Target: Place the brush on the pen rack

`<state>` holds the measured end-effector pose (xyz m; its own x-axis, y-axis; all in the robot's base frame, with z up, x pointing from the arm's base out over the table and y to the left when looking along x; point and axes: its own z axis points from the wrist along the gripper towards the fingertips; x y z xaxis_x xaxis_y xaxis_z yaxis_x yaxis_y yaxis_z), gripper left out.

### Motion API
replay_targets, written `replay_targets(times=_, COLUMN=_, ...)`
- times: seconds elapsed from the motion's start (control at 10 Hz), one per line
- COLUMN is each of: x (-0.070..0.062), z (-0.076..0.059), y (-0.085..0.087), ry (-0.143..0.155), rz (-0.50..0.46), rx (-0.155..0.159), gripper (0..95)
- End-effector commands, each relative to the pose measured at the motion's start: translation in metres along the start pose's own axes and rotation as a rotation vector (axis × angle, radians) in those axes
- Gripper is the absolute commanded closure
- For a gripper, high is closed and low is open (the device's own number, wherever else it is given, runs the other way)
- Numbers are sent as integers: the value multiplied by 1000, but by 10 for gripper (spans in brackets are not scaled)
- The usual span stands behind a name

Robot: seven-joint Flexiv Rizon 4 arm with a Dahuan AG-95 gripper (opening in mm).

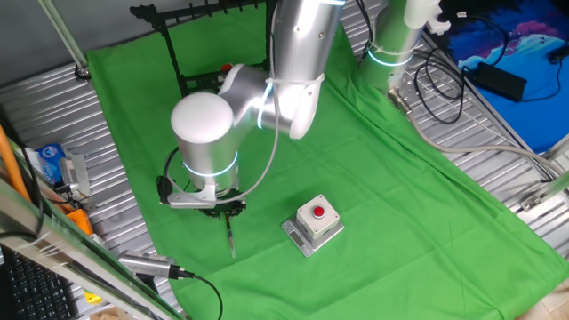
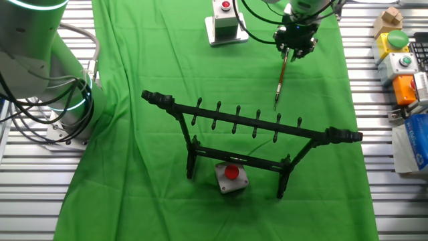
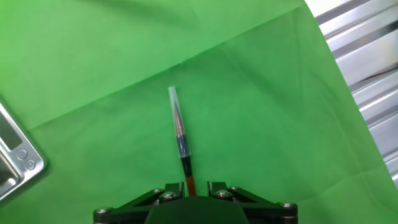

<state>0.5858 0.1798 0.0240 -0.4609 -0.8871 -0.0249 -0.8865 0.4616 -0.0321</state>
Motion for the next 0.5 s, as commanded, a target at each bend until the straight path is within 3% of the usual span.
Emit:
replay_targets(times=0.1, x=0, z=-1, y=0, ry=20, rz=-15, rx=11, gripper=760)
replay_targets(times=0.5, x=1, z=0, y=1, ry=6, rz=-49, rx=10, gripper=760)
